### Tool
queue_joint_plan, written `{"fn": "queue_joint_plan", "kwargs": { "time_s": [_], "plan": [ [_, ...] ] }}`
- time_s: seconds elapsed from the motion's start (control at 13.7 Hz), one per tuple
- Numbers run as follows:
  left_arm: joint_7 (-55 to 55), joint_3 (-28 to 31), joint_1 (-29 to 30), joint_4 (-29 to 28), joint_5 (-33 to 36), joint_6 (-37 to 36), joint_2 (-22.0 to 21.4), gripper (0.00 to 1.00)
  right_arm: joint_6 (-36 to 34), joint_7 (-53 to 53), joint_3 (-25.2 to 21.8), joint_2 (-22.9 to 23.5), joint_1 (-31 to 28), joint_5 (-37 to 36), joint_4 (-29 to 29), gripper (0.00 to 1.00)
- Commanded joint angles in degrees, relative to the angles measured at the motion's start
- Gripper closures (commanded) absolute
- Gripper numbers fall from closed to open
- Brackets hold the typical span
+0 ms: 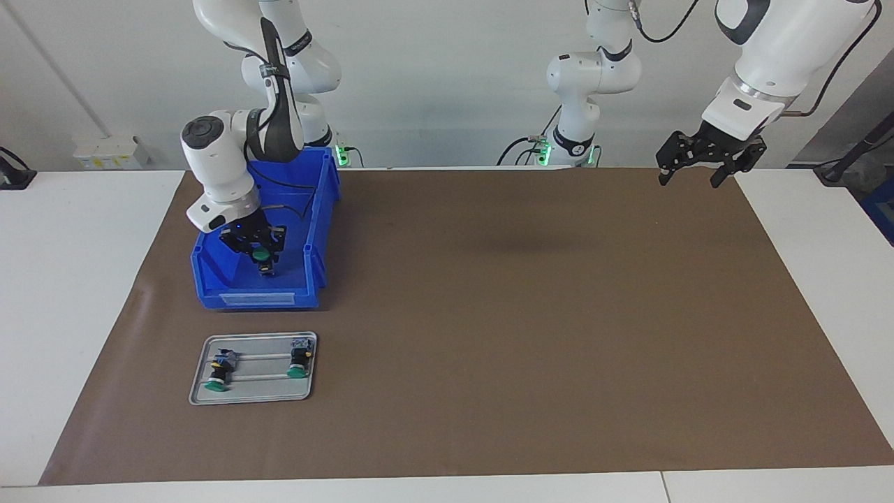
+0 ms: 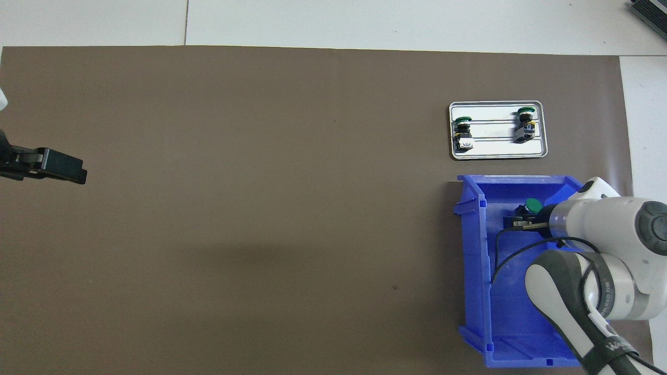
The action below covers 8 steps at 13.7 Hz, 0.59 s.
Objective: Place and press button with both arms
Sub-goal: 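Carry the button with the right gripper over the blue bin and lower, then open the right gripper and withdraw it from the bin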
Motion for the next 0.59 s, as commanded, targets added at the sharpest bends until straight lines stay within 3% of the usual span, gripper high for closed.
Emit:
{"fn": "queue_joint_plan", "kwargs": {
  "time_s": [0.0, 0.51],
  "plan": [
    [0.3, -0.35, 0.66, -1.4, 0.42, -0.09, -1.31, 0.0, -9.22, 4.17, 0.8, -0.74, 1.7, 1.67, 8.33, 0.0],
    [0.3, -0.35, 0.66, -1.4, 0.42, -0.09, -1.31, 0.0, -27.33, 7.18, 0.8, -0.21, 1.63, 0.61, 27.58, 0.0]
  ]
}}
